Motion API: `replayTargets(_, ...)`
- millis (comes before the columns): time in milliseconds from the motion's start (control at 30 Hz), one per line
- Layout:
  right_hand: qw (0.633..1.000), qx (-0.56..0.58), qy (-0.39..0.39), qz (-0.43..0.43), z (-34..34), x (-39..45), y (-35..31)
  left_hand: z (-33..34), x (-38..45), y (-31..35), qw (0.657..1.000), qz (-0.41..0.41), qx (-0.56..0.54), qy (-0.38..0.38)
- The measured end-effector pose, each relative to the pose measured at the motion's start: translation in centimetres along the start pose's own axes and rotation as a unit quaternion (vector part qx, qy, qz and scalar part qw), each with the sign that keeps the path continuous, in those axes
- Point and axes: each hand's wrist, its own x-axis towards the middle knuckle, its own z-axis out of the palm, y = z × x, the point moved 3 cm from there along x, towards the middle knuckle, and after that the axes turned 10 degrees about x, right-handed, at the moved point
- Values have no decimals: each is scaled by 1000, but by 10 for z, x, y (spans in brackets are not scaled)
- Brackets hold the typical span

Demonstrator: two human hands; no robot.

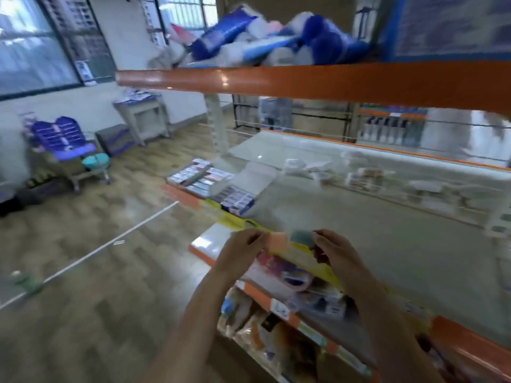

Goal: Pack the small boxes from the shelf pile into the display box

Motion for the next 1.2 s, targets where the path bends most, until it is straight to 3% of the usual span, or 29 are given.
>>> replayTargets(167,997,-61,-46,-8,83,35,9,-58,27,-68,999,-32,35,21)
replayTargets(367,995,-48,-82,-18,158,97,16,-101,77,-140,998,-40,-42,31)
replayTargets(667,982,-162,-75,-58,235,241,-1,-182,207,-222,999,-16,-28,35)
replayTargets(833,964,-251,-66,-56,266,295,0,-205,268,-248,1000,-3,-25,8)
replayTargets(967,958,-282,-25,-43,283,323,8,-210,306,-257,995,26,-92,-20)
replayTargets(1200,929,-366,57,4,307,355,18,-216,378,-292,987,62,-74,-128)
